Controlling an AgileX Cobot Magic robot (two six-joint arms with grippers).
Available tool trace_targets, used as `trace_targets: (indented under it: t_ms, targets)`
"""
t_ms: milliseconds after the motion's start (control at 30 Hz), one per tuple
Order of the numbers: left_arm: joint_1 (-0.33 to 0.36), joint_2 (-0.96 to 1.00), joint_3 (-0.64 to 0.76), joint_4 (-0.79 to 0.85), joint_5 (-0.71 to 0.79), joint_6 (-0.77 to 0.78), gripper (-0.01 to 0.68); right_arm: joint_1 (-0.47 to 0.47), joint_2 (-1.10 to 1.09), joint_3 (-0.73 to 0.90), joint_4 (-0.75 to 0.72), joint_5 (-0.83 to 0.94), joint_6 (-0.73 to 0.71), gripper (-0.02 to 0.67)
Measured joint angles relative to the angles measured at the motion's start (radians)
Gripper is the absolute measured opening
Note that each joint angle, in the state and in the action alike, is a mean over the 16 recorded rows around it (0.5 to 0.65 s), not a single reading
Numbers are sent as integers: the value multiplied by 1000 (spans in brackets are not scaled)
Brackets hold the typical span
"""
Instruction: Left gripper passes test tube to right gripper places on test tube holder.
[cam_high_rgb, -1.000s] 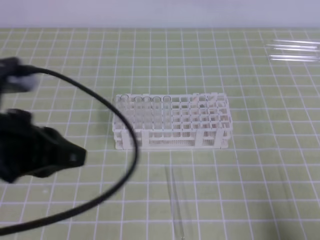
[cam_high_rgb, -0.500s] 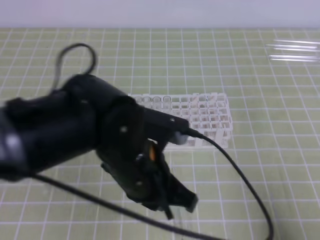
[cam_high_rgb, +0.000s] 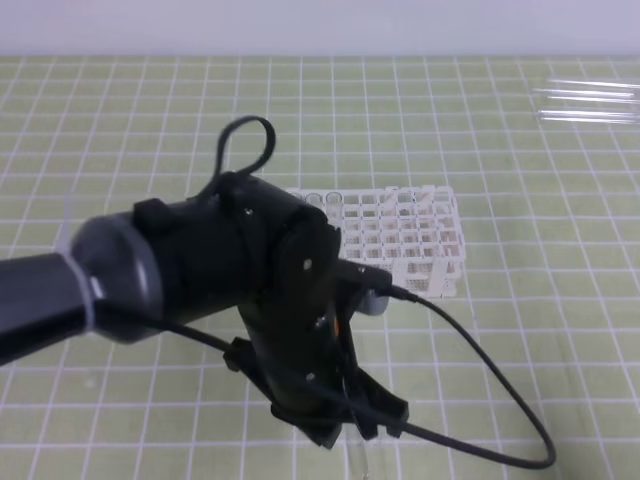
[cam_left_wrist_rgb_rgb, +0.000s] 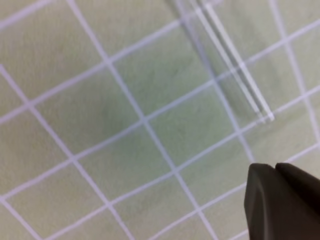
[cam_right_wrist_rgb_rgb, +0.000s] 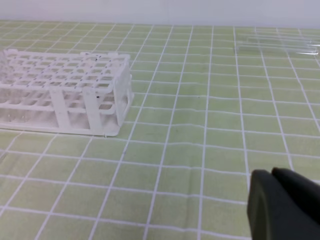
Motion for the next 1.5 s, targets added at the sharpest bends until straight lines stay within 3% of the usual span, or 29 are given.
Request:
trace_targets:
  t_ms: [167, 700, 1167, 1500]
  targets:
    - [0, 43, -2, -33, 15, -28, 46, 0, 0, 0, 0, 0, 0, -18]
    - [0, 134, -40, -121, -37, -95, 392, 0, 0, 0, 0, 0, 0, -18]
    - [0, 210, -41, -91, -89, -163, 419, 0, 0, 0, 0, 0, 0, -18]
    - [-3, 240, -42, -72, -91, -214, 369, 0, 0, 0, 0, 0, 1, -18]
